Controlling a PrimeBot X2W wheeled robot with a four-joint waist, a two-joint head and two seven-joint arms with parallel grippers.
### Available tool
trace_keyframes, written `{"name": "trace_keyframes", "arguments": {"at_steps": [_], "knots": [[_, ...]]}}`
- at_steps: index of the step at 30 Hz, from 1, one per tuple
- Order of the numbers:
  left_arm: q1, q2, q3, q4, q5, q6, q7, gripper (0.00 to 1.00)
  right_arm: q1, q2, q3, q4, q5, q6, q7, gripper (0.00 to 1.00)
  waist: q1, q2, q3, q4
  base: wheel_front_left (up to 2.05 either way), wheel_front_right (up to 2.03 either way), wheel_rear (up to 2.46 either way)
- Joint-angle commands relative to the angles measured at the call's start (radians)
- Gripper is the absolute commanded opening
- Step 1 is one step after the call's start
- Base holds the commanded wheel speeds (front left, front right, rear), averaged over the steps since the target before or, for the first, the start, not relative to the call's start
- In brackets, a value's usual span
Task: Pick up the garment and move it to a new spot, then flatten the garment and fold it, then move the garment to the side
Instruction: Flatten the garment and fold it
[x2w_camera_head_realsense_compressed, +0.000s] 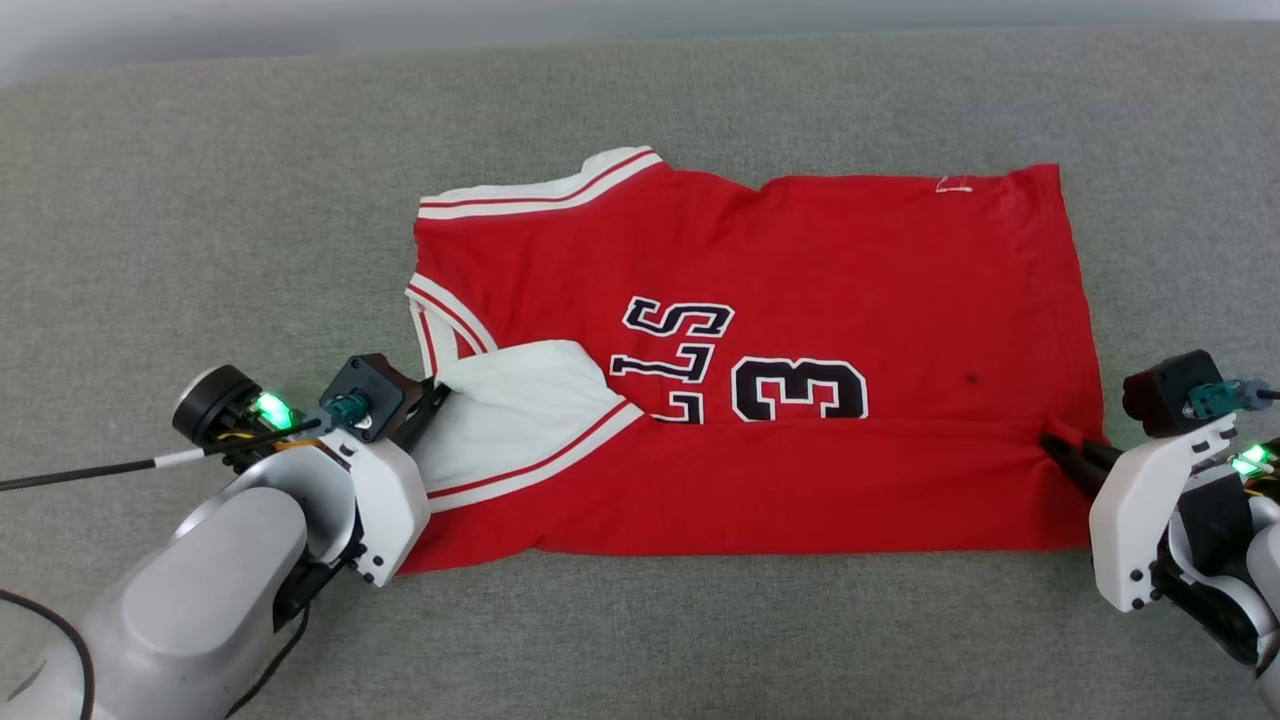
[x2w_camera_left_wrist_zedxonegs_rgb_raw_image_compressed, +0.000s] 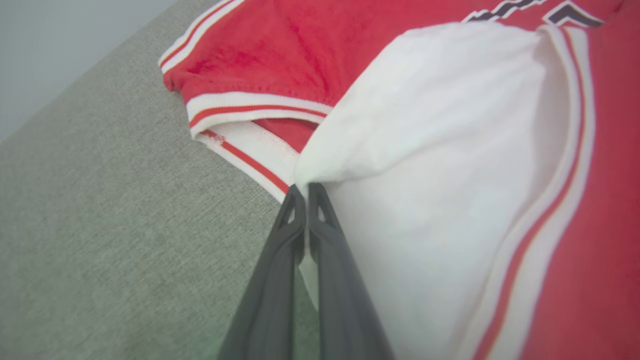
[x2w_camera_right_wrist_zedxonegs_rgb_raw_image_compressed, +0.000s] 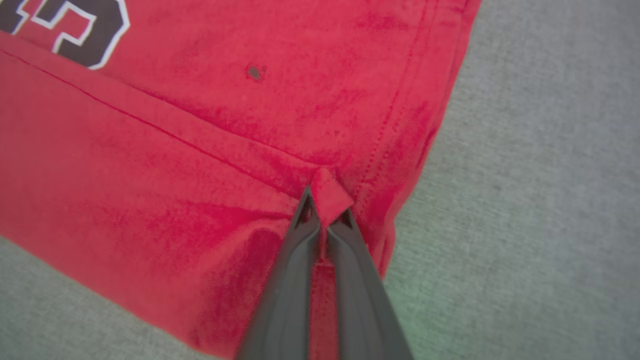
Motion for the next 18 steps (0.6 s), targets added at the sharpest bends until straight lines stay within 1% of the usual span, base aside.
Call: {"name": "trace_keyframes", "arguments": {"at_steps": [1, 2, 3, 6, 10, 12, 14, 18], "knots": [[-0.004, -0.012, -0.009, 0.020, 0.001, -0.006, -0.013, 1.00, 0.005, 0.007, 0.020, 0.019, 0.009, -0.001, -0.012, 0.38, -0.0002, -0.0001, -0.018, 0.007, 0.00, 0.00, 0.00], [-0.004, -0.015, -0.010, 0.030, -0.002, -0.008, -0.019, 1.00, 0.004, 0.005, 0.023, 0.017, 0.015, 0.000, -0.026, 0.71, -0.0002, -0.0001, -0.028, 0.009, 0.00, 0.00, 0.00], [-0.005, -0.018, -0.011, 0.038, -0.005, -0.006, -0.023, 1.00, 0.004, 0.001, 0.018, 0.016, 0.019, -0.001, -0.045, 1.00, -0.0002, -0.0001, -0.040, 0.011, 0.00, 0.00, 0.00], [-0.021, -0.019, -0.007, 0.044, -0.012, -0.010, -0.033, 1.00, 0.022, -0.017, 0.004, 0.005, 0.025, -0.001, -0.088, 1.00, -0.0002, -0.0001, -0.078, 0.021, 0.00, 0.00, 0.00], [-0.046, 0.003, 0.019, 0.022, -0.046, -0.014, -0.005, 1.00, 0.052, -0.031, -0.018, -0.027, 0.027, -0.001, -0.116, 1.00, -0.0002, -0.0001, -0.122, 0.031, 0.00, 0.00, 0.00], [-0.057, 0.007, 0.022, 0.001, -0.081, -0.018, 0.050, 1.00, 0.074, -0.041, -0.030, -0.045, 0.022, -0.001, -0.118, 1.00, -0.0002, -0.0001, -0.139, 0.036, 0.00, 0.00, 0.00], [-0.086, 0.024, 0.020, -0.028, -0.111, -0.024, 0.123, 1.00, 0.092, -0.045, -0.044, -0.060, 0.017, -0.001, -0.116, 1.00, -0.0002, -0.0001, -0.153, 0.040, 0.00, 0.00, 0.00], [-0.124, 0.045, -0.003, -0.098, -0.200, -0.030, 0.328, 1.00, 0.118, -0.036, -0.069, -0.083, 0.003, -0.001, -0.105, 1.00, -0.0002, -0.0001, -0.171, 0.043, 0.00, 0.00, 0.00]]}}
